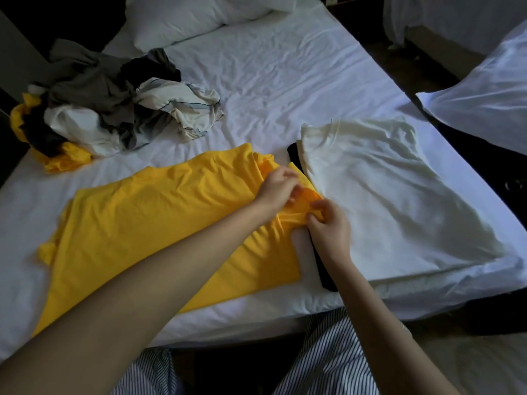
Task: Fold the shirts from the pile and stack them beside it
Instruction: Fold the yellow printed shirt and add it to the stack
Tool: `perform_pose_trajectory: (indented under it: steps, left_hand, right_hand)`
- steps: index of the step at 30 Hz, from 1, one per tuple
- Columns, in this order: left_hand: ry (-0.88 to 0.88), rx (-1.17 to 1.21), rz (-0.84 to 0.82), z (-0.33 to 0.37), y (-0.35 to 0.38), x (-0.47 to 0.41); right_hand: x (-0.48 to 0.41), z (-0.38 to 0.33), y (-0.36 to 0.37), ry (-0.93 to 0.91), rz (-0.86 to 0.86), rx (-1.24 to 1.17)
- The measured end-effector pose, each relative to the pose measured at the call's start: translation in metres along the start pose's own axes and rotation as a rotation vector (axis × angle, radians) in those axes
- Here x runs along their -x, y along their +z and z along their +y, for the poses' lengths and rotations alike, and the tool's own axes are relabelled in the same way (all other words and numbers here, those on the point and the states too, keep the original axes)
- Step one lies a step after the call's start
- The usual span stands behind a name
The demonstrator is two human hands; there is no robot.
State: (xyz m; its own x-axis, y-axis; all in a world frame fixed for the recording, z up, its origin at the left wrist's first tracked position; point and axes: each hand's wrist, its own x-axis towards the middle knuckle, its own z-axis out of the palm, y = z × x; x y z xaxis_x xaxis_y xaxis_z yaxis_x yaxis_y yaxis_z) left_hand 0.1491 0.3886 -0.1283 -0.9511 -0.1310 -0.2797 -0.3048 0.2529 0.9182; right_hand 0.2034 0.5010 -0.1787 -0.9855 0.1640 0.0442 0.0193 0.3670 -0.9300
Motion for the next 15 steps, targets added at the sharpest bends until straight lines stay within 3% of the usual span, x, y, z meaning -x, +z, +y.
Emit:
perform_pose_trajectory:
  steps: [2,5,8,11,15]
  left_hand:
    - [-0.047,-0.103,0.173,0.004,0.000,-0.019]
    - [-0.209,-0.134,0.031,0.013,0.004,-0.030]
    - [-0.150,-0.319,-0.005,0.018,0.016,-0.037]
    - [-0.128,-0.477,0.072,0.016,0.023,-0.039]
    - [-0.052,-0.354,0.310,0.021,0.022,-0.036]
  right_hand:
    - [0.002,0.000,0.002,0.012,0.007,-0.040]
    - [0.004,0.000,0.002,0.008,0.030,-0.080]
    - [0.007,0.001,-0.001,-0.047,0.017,-0.113]
    - [0.009,0.004,-0.001,-0.074,0.025,-0.119]
    - [0.015,0.009,0.003,-0.081,0.108,-0.096]
